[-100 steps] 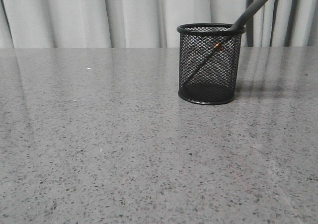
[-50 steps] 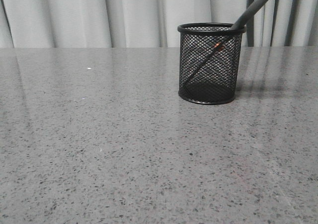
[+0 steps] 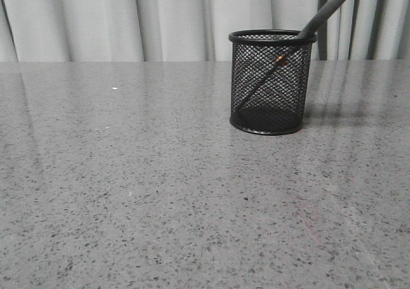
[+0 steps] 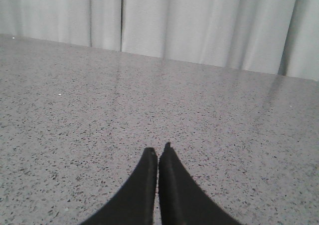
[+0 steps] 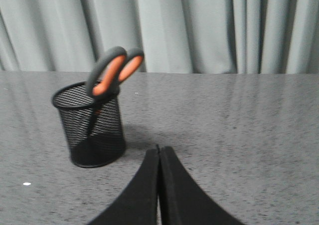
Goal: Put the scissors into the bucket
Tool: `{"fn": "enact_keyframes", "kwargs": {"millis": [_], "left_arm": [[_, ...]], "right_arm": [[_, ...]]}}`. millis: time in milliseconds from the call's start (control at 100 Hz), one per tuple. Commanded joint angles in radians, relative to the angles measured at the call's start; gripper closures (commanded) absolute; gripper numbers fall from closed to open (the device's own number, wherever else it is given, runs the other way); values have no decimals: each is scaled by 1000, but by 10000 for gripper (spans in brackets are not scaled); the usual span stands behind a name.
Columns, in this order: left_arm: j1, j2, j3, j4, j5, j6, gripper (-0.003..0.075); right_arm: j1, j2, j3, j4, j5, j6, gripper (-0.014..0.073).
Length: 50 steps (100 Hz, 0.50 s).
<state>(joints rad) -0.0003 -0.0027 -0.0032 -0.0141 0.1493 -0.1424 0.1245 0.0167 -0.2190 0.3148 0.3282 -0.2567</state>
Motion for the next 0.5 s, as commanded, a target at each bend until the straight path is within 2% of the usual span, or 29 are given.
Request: {"fn": "enact_keyframes", "kwargs": {"millis": [0,160,310,490], "left_arm": [[3,-27,29,-7,-77,0,741],[3,-27,29,-7,-77,0,741],[3,-27,29,-7,-77,0,741],[3,-27,29,-7,-77,0,741]], "right_arm": [[-6,11,18,-64,-136,-2,659],[-54,-30,152,-183,-264,103,659],[-106,-49,247,-197,-313,134,659],[-106,-49,248,-280,-258,134,659]]}}
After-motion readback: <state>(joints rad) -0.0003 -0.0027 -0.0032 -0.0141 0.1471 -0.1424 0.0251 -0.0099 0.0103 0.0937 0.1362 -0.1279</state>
